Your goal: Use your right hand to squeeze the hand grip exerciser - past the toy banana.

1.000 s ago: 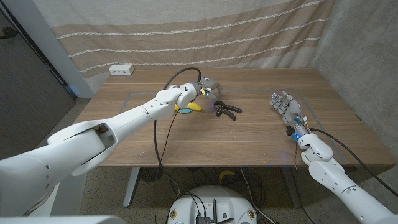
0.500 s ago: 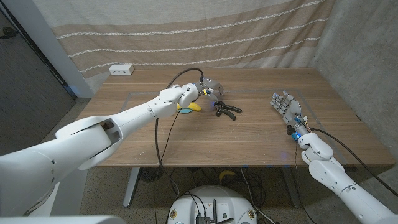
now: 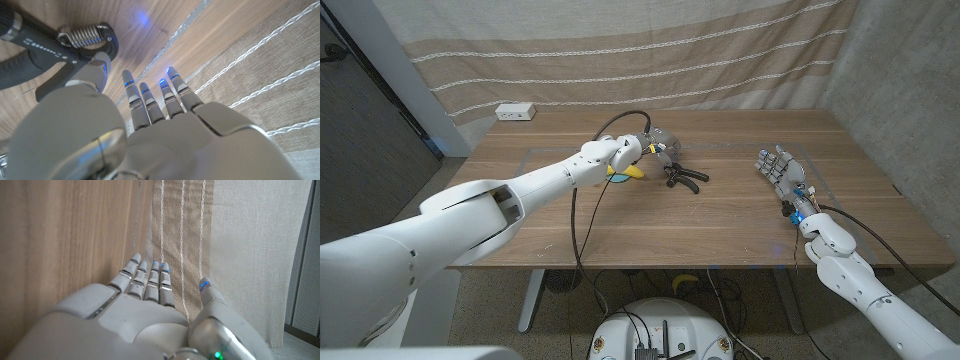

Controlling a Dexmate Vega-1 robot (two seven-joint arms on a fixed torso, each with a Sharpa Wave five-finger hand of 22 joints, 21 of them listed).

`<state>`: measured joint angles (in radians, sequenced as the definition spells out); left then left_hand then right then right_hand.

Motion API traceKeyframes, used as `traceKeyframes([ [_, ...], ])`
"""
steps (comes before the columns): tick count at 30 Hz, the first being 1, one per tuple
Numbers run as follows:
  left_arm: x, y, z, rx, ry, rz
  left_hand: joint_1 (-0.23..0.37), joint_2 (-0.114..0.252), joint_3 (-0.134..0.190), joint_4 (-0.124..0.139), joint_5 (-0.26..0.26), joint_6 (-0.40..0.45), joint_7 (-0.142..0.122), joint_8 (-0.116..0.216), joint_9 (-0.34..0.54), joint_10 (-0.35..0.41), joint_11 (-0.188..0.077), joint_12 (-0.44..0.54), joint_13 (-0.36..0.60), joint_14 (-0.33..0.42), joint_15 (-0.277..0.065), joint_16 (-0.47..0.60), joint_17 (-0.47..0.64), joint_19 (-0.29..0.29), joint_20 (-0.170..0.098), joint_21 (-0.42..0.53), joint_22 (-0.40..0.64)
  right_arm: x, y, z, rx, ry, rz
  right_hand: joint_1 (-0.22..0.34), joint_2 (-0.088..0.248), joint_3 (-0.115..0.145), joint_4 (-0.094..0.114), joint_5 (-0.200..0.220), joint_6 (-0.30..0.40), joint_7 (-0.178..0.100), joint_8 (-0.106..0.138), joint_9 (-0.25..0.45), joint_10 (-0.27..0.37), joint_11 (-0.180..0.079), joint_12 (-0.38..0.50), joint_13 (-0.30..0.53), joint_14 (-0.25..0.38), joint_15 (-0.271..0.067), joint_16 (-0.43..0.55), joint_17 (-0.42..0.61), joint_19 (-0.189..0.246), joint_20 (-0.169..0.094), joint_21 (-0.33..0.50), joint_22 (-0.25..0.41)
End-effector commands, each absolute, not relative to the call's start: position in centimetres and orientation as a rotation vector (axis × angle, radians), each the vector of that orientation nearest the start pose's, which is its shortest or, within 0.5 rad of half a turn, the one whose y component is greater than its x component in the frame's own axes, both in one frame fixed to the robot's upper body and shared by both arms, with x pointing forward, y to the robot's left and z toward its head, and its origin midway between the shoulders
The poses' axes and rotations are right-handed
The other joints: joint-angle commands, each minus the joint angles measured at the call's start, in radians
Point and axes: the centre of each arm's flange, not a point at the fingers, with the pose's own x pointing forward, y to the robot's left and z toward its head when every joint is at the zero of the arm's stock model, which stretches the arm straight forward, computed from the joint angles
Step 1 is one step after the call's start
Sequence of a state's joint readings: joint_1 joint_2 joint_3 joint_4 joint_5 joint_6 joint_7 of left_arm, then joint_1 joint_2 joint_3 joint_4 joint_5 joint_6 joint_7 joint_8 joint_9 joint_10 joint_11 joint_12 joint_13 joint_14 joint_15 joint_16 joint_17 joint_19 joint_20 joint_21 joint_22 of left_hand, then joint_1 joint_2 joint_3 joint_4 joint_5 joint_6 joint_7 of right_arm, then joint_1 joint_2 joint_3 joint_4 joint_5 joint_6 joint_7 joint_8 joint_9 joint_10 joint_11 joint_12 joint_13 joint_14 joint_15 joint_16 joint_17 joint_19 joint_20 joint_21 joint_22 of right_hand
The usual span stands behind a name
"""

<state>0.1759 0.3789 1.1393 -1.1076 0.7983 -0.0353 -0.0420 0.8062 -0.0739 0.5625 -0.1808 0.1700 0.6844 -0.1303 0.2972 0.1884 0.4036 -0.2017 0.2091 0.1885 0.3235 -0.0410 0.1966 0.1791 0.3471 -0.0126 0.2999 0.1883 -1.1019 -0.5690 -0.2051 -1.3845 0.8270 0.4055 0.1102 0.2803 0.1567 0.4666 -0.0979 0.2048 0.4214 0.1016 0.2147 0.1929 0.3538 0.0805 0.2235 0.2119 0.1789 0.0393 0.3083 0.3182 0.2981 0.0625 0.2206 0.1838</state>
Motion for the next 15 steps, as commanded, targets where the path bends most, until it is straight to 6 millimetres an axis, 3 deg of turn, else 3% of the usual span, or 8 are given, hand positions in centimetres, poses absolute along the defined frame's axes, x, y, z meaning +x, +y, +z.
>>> traceKeyframes([
  [1,69.46,3.39,5.71,1.910,-0.774,-0.255,0.015,-0.002,-0.004,0.001,0.003,0.014,-0.001,0.007,0.003,0.011,0.000,-0.004,0.003,0.008,-0.119,0.002,0.002,0.007,-0.002,0.001,0.004,60.34,-36.64,-9.73,0.208,-0.606,0.151,-0.002,0.008,-0.003,0.001,0.004,0.011,0.001,-0.001,0.003,0.009,-0.003,0.000,0.002,0.011,0.000,0.005,0.005,0.005,0.000,0.003,0.003],
  [15,70.00,2.97,5.20,1.920,-0.758,-0.283,0.035,0.009,-0.009,0.003,0.005,0.023,0.000,0.008,0.003,0.015,0.000,-0.005,0.003,0.009,-0.119,0.002,0.003,0.011,0.000,0.001,0.005,60.61,-36.68,-9.73,0.210,-0.602,0.151,-0.003,0.008,-0.004,0.001,0.004,0.012,0.000,-0.002,0.004,0.009,-0.001,0.000,0.003,0.011,0.001,0.005,0.007,0.006,0.001,0.003,0.003],
])
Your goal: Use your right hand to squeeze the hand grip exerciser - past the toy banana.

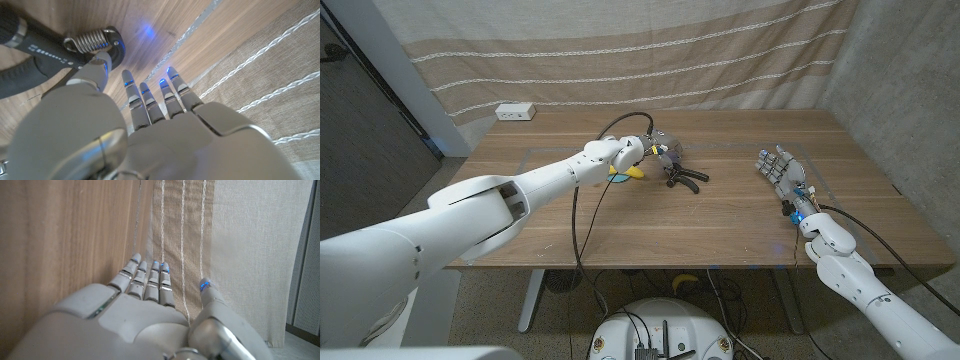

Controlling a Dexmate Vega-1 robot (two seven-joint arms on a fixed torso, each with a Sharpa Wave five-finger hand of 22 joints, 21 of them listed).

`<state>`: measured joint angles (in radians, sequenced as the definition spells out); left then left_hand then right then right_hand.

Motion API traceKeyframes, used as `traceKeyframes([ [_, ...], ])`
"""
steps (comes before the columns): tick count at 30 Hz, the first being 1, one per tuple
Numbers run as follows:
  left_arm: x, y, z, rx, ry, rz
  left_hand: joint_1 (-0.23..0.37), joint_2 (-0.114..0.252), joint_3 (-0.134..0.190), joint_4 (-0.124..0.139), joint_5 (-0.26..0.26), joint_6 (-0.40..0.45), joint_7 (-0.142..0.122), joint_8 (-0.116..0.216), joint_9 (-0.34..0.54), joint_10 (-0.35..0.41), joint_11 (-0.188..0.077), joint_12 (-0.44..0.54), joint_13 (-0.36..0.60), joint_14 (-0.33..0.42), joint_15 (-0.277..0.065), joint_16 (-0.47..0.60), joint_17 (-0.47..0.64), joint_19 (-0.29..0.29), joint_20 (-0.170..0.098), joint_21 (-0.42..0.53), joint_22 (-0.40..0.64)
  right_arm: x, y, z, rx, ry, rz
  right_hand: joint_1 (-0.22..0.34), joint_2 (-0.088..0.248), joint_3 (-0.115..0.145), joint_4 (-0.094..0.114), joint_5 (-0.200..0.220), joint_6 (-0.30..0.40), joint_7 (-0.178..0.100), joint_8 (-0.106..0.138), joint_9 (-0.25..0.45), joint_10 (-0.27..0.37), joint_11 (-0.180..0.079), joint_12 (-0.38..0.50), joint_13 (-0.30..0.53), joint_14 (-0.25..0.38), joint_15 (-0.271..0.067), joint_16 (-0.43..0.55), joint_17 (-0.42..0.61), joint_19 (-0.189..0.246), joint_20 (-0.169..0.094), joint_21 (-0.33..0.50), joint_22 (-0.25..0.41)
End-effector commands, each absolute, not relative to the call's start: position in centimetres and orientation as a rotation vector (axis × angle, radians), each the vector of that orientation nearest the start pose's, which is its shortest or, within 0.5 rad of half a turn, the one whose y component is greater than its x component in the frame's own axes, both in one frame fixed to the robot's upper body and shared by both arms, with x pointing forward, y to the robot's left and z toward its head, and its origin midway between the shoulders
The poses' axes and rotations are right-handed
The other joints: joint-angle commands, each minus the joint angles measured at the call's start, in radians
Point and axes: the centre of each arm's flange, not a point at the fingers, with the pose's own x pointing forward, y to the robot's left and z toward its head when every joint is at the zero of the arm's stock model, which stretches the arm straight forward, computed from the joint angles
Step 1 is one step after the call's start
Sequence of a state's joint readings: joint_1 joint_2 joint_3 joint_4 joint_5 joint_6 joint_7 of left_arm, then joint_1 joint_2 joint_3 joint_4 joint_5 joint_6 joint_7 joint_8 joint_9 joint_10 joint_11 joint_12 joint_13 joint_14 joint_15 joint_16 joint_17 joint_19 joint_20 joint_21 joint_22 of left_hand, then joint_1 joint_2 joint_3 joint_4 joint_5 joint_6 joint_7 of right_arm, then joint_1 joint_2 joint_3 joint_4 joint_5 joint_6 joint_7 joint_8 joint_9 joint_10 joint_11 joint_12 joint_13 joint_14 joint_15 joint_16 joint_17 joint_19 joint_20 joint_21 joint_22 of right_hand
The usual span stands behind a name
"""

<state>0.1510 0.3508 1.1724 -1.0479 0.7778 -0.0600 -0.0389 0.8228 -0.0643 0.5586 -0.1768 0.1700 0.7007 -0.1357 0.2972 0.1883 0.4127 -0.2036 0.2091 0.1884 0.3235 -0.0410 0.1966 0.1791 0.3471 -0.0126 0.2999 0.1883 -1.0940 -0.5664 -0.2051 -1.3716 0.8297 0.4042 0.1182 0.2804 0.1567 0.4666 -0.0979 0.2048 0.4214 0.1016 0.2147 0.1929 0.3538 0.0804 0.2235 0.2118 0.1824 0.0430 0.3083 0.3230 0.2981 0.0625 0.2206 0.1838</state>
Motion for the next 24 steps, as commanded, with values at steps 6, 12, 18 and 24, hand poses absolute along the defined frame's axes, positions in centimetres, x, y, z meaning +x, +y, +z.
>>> traceKeyframes([
  [6,70.2,2.8,4.9,1.927,-0.750,-0.300,0.031,0.013,-0.006,0.000,0.006,0.013,0.008,0.008,0.004,0.009,0.008,-0.005,0.003,0.009,-0.115,0.002,0.004,0.010,0.003,0.000,0.005,60.6,-36.8,-9.9,0.212,-0.601,0.144,-0.004,0.007,-0.004,0.001,0.004,0.012,0.000,-0.002,0.004,0.010,-0.001,0.000,0.003,0.008,-0.004,0.005,0.003,0.006,0.001,0.003,0.003],
  [12,70.3,2.7,4.6,1.929,-0.750,-0.312,0.048,0.024,-0.011,0.001,0.007,0.041,0.007,0.016,0.005,0.021,0.007,-0.003,0.004,0.011,-0.116,0.002,0.004,0.011,0.004,-0.001,0.006,60.5,-36.9,-9.9,0.211,-0.600,0.140,-0.005,0.007,-0.004,0.001,0.003,0.014,0.001,-0.003,0.004,0.013,0.002,0.000,0.003,0.009,-0.002,0.006,0.005,0.006,0.002,0.003,0.003],
  [18,70.3,2.6,4.2,1.929,-0.751,-0.317,0.065,0.025,-0.016,-0.004,0.008,0.067,0.009,0.024,0.006,0.030,-0.002,-0.001,0.004,0.015,-0.121,0.002,0.003,0.015,0.002,-0.001,0.006,60.6,-36.9,-9.9,0.210,-0.596,0.137,-0.006,0.008,-0.004,0.001,0.003,0.014,0.001,-0.003,0.004,0.013,0.000,0.000,0.004,0.008,-0.003,0.005,0.006,0.006,0.001,0.003,0.003],
  [24,70.4,2.7,3.7,1.918,-0.741,-0.323,0.084,0.024,-0.025,-0.005,0.008,0.100,0.017,0.035,0.007,0.038,-0.005,-0.001,0.004,0.020,-0.125,0.003,0.002,0.018,0.000,-0.001,0.006,60.8,-37.0,-10.0,0.208,-0.592,0.134,-0.006,0.008,-0.003,0.001,0.003,0.016,0.001,-0.003,0.004,0.014,0.000,0.000,0.004,0.009,-0.004,0.005,0.007,0.006,0.002,0.003,0.003],
])
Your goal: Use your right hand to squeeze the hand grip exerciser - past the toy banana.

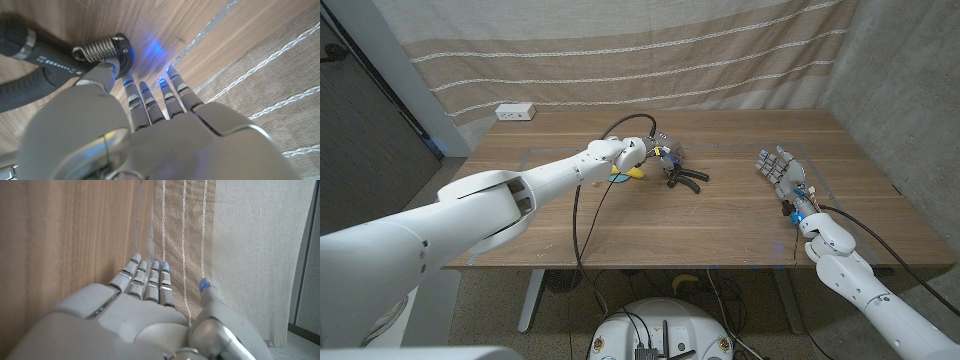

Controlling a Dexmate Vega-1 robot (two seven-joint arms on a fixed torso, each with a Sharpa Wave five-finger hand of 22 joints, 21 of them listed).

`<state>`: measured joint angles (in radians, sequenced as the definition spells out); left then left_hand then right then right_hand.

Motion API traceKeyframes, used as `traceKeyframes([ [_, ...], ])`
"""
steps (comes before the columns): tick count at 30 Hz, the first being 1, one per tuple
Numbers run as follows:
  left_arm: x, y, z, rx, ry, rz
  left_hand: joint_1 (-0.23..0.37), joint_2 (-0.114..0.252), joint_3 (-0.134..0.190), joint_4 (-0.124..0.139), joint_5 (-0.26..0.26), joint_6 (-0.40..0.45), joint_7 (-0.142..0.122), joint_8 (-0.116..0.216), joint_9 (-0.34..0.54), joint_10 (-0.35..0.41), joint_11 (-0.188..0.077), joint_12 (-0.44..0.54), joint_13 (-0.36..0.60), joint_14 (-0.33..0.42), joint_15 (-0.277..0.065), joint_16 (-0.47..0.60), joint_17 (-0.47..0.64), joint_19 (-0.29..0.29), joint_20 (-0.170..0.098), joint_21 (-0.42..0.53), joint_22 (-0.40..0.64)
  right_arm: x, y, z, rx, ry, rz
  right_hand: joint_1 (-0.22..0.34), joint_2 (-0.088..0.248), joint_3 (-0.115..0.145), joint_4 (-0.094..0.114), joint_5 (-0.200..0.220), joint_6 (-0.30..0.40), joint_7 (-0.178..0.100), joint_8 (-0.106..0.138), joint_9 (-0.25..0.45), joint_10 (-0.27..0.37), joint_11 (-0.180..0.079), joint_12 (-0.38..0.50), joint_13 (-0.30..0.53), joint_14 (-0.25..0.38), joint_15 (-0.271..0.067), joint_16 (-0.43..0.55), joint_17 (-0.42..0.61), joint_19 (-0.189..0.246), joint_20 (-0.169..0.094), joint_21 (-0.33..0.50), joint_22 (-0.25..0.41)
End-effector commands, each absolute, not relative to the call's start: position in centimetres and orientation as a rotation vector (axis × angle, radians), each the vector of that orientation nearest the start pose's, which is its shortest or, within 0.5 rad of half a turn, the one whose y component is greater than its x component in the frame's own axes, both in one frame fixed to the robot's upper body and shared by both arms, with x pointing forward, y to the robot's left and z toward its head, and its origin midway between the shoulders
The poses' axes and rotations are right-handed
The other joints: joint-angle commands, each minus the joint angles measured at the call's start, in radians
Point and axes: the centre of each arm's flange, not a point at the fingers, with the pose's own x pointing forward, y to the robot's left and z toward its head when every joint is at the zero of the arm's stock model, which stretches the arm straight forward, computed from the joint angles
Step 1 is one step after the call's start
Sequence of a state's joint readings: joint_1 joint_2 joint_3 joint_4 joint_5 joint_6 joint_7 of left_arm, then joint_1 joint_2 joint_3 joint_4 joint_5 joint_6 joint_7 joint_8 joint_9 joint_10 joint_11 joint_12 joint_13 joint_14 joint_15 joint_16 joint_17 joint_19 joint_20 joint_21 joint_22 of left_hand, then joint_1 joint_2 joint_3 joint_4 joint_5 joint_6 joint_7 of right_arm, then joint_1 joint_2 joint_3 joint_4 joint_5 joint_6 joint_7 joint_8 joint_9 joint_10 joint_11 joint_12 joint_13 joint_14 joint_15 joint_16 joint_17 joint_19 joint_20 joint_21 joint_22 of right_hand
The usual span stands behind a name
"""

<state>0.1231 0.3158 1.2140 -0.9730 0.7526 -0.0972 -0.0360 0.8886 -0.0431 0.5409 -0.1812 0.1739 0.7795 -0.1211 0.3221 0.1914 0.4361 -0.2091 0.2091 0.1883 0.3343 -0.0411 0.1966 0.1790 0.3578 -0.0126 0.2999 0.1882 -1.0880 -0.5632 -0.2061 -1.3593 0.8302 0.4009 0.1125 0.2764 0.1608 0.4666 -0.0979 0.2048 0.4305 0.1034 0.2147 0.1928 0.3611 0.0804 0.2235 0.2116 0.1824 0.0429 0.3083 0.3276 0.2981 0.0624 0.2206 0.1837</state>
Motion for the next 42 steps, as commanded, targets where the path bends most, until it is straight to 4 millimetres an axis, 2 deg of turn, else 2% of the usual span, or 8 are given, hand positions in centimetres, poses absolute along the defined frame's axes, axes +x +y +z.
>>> traceKeyframes([
  [1,70.4,2.8,3.5,1.908,-0.750,-0.315,0.026,0.001,-0.013,-0.001,0.004,0.043,0.010,0.019,0.006,0.018,-0.001,-0.001,0.004,0.010,-0.127,0.002,0.002,0.009,-0.001,-0.001,0.006,60.8,-37.0,-10.0,0.209,-0.591,0.134,-0.002,0.004,-0.003,0.001,0.003,0.007,-0.001,-0.004,0.004,0.006,-0.001,-0.001,0.004,0.009,-0.003,0.005,0.002,0.006,0.002,0.003,0.003],
  [4,70.3,2.9,3.0,1.895,-0.776,-0.299,0.052,-0.003,-0.029,0.000,0.005,0.087,0.013,0.038,0.011,0.057,-0.001,0.008,0.006,0.027,-0.142,0.006,0.002,0.014,-0.002,-0.001,0.006,60.9,-37.0,-10.0,0.207,-0.587,0.131,-0.002,0.004,-0.003,0.001,0.003,0.007,-0.001,-0.004,0.004,0.006,0.000,-0.001,0.004,0.010,-0.002,0.006,0.003,0.005,0.002,0.003,0.003],
  [6,70.3,3.1,2.6,1.884,-0.800,-0.285,0.079,0.001,-0.046,0.003,0.006,0.153,0.025,0.076,0.026,0.080,-0.004,0.010,0.008,0.042,-0.153,0.009,0.003,0.025,-0.005,0.001,0.006,60.9,-37.0,-10.0,0.203,-0.585,0.129,-0.003,0.004,-0.003,0.001,0.003,0.008,-0.001,-0.003,0.004,0.007,0.000,0.000,0.004,0.012,-0.002,0.006,0.003,0.006,0.002,0.003,0.003],
  [10,70.4,3.2,2.1,1.874,-0.814,-0.280,0.118,0.015,-0.060,0.003,0.010,0.199,0.017,0.118,0.053,0.117,-0.004,0.016,0.012,0.068,-0.171,0.015,0.005,0.051,-0.017,0.010,0.008,61.0,-37.0,-10.0,0.201,-0.584,0.126,-0.003,0.004,-0.003,0.001,0.003,0.009,-0.001,-0.003,0.004,0.008,0.001,0.000,0.004,0.014,-0.002,0.007,0.003,0.007,0.003,0.003,0.003],
  [14,70.7,3.3,1.6,1.877,-0.790,-0.298,0.159,0.053,-0.065,0.006,0.017,0.250,0.045,0.160,0.074,0.140,-0.005,0.017,0.014,0.082,-0.177,0.015,0.007,0.057,-0.018,0.012,0.009,61.1,-37.0,-9.9,0.197,-0.581,0.124,-0.003,0.004,-0.003,0.001,0.003,0.011,0.000,-0.003,0.004,0.010,0.000,0.000,0.004,0.015,-0.002,0.008,0.004,0.007,0.003,0.004,0.003],
  [21,71.1,3.4,1.3,1.861,-0.730,-0.320,0.191,0.077,-0.076,0.005,0.026,0.243,0.086,0.181,0.101,0.183,-0.004,0.025,0.016,0.095,-0.177,0.013,0.006,0.064,-0.026,0.016,0.010,61.1,-37.1,-9.9,0.191,-0.581,0.119,-0.004,0.004,-0.003,0.001,0.003,0.013,0.000,-0.003,0.004,0.011,0.002,0.000,0.005,0.017,-0.002,0.008,0.005,0.009,0.004,0.004,0.003],
  [26,71.3,3.5,1.7,1.824,-0.693,-0.332,0.198,0.096,-0.094,0.011,0.032,0.211,0.112,0.203,0.146,0.171,-0.001,0.011,0.017,0.089,-0.174,0.006,0.006,0.051,-0.028,0.013,0.011,61.2,-37.1,-9.6,0.182,-0.584,0.117,-0.005,0.004,-0.003,0.002,0.003,0.016,0.001,-0.002,0.004,0.013,0.002,0.001,0.005,0.017,-0.001,0.008,0.006,0.009,0.004,0.004,0.003],
  [42,71.2,4.3,4.2,1.654,-0.703,-0.284,0.204,0.107,-0.116,0.008,0.041,0.192,0.138,0.245,0.207,0.195,0.000,0.012,0.022,0.098,-0.168,0.006,0.004,0.043,-0.028,0.014,0.014,61.1,-37.0,-8.7,0.146,-0.596,0.105,-0.005,0.003,-0.003,0.000,0.003,0.015,-0.001,-0.004,0.005,0.013,-0.003,0.000,0.005,0.017,-0.003,0.007,0.007,0.010,0.006,0.005,0.003],
])
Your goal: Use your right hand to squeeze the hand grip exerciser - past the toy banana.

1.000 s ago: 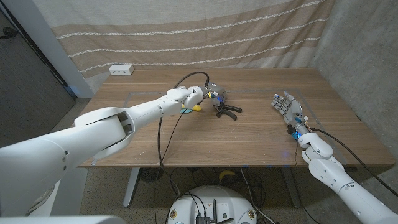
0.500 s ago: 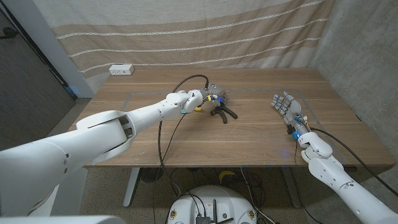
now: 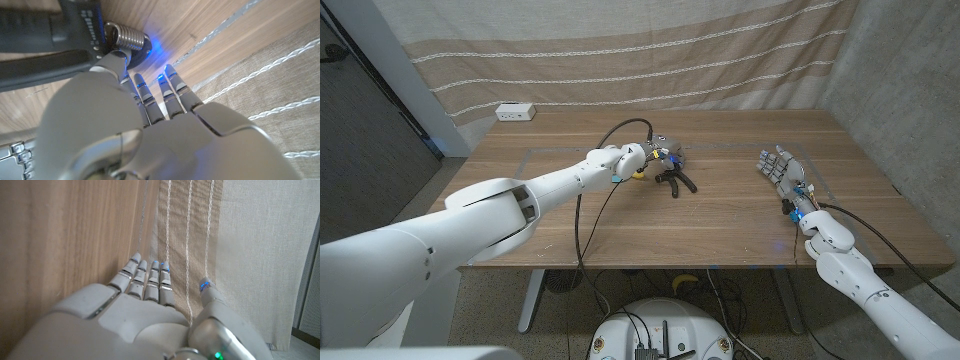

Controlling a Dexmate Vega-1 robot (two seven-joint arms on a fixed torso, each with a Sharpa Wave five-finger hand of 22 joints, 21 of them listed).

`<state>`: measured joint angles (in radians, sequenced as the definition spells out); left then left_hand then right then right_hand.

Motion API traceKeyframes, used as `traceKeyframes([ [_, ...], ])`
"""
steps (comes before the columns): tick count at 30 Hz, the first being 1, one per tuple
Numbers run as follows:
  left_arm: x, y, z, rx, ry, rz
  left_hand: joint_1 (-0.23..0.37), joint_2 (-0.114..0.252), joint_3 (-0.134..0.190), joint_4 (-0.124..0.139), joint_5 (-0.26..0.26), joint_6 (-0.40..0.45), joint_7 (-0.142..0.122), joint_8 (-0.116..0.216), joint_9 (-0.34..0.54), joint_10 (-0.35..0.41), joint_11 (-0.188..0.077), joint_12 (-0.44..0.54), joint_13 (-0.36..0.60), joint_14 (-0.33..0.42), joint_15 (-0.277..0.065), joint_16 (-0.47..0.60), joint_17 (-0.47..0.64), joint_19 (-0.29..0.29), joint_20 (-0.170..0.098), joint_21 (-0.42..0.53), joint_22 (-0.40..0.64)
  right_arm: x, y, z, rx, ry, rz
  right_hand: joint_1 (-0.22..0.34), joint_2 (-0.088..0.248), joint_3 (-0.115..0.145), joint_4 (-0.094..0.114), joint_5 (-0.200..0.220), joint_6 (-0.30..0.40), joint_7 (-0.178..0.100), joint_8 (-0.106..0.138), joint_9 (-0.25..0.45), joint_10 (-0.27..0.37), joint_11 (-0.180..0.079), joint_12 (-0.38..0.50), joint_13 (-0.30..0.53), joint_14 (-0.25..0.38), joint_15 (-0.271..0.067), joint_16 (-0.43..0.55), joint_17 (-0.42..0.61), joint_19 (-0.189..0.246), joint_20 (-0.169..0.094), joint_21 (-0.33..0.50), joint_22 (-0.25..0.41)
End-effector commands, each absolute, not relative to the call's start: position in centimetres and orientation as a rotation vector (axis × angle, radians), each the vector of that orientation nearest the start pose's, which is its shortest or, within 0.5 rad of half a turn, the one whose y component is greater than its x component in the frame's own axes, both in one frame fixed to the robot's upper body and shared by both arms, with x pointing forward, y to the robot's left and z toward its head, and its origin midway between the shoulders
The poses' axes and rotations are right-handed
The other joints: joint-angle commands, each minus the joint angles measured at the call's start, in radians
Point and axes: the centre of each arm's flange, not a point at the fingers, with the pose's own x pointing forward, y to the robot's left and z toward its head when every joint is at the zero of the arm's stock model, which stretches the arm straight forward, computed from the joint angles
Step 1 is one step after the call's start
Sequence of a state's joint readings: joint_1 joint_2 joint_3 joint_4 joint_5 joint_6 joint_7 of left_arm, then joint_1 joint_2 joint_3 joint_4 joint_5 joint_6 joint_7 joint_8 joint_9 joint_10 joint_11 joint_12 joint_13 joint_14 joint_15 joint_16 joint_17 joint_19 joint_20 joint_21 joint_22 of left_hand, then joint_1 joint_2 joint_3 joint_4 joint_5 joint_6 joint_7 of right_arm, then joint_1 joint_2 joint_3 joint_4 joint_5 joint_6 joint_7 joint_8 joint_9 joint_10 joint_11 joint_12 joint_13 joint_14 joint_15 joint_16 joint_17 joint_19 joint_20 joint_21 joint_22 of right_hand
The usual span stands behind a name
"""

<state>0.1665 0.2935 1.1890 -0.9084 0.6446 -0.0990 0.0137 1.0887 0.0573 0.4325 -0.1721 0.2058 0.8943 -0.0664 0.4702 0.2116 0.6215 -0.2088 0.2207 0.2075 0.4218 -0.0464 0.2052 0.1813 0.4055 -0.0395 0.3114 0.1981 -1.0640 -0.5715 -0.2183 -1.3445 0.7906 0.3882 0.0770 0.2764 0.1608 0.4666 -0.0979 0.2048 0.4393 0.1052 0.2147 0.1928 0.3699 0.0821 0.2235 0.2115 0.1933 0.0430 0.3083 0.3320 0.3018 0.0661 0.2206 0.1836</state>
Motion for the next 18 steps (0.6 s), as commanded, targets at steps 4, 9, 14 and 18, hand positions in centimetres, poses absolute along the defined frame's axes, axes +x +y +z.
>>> traceKeyframes([
  [4,71.2,4.5,4.8,1.611,-0.711,-0.273,0.006,0.009,-0.012,-0.002,0.012,0.070,0.085,0.107,0.202,0.012,0.001,-0.001,0.004,0.013,-0.161,-0.003,0.002,-0.005,-0.001,0.004,0.005,61.1,-37.0,-8.4,0.141,-0.598,0.104,-0.003,0.001,-0.002,-0.003,0.004,0.002,-0.006,-0.006,0.004,0.004,-0.007,-0.001,0.005,0.006,-0.002,0.007,0.003,0.007,0.003,0.004,0.003],
  [9,71.1,4.6,5.6,1.577,-0.726,-0.257,0.007,0.013,-0.015,-0.001,0.013,0.065,0.087,0.114,0.213,0.015,0.001,-0.001,0.005,0.016,-0.161,-0.002,0.002,-0.006,-0.001,0.005,0.005,61.1,-37.0,-8.3,0.138,-0.600,0.102,0.000,0.000,0.000,-0.006,0.004,0.001,-0.006,-0.007,0.004,0.004,-0.008,-0.001,0.005,0.005,-0.003,0.006,0.003,0.007,0.004,0.004,0.003],
  [14,71.0,4.7,6.3,1.540,-0.750,-0.239,0.010,0.016,-0.018,-0.002,0.015,0.056,0.087,0.122,0.227,0.016,0.001,-0.002,0.007,0.016,-0.160,-0.002,0.003,-0.006,-0.001,0.006,0.006,61.1,-37.0,-8.1,0.135,-0.604,0.101,0.003,-0.001,0.001,-0.010,0.005,0.000,-0.008,-0.007,0.004,0.004,-0.008,-0.002,0.005,0.006,-0.002,0.005,0.003,0.007,0.004,0.004,0.003],
  [18,70.9,4.8,7.1,1.502,-0.772,-0.212,0.009,0.018,-0.019,-0.001,0.016,0.054,0.088,0.127,0.234,0.017,0.002,-0.002,0.008,0.019,-0.160,-0.002,0.003,-0.007,0.000,0.006,0.006,61.1,-37.1,-8.0,0.135,-0.609,0.098,0.005,-0.002,0.002,-0.012,0.005,0.000,-0.008,-0.008,0.004,0.003,-0.011,-0.003,0.005,0.008,-0.003,0.005,0.003,0.007,0.005,0.004,0.003],
])
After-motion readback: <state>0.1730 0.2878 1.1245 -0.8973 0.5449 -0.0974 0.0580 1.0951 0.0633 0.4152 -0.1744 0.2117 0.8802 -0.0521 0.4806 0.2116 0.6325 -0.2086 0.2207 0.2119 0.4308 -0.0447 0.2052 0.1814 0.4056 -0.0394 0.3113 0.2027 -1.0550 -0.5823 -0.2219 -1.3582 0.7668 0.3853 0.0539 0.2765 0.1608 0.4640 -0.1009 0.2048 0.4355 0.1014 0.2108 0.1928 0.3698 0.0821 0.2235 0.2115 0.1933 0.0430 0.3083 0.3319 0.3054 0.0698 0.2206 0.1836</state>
